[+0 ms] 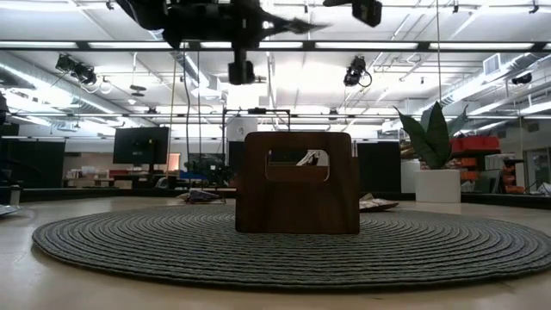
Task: Pick & Place Tea
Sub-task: Put the purple tea bag into the middle section of the wooden organizer
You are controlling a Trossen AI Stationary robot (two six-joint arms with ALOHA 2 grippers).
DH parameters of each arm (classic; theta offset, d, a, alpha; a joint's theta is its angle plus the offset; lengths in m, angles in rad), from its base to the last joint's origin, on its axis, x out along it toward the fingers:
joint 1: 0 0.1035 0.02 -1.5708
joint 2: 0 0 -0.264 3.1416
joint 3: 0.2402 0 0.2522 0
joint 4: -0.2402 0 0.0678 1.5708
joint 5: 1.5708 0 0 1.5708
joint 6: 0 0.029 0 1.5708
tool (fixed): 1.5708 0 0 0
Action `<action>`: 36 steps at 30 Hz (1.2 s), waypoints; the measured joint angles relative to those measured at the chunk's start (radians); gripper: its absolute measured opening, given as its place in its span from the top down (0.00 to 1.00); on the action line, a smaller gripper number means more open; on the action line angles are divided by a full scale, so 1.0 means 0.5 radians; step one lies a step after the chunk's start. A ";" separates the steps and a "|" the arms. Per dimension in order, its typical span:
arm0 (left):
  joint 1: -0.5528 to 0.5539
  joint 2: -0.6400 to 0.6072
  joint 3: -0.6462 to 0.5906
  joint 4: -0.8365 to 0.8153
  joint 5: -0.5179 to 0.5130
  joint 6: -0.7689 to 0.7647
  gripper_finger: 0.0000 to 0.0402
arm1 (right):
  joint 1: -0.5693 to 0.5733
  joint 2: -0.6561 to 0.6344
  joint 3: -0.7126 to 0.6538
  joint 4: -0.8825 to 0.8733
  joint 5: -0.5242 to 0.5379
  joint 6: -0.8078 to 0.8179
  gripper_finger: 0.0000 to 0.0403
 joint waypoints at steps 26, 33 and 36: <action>0.101 -0.409 -0.002 0.709 -0.764 0.476 0.98 | 0.188 -0.137 -0.004 0.877 0.945 -0.082 0.65; 0.061 -0.408 -0.002 0.710 -0.808 0.529 0.98 | 0.103 -0.064 -0.002 1.079 0.907 -0.056 0.65; 0.040 -0.408 -0.002 0.727 -0.857 0.535 0.98 | 0.084 -0.034 -0.004 1.097 0.838 -0.040 0.65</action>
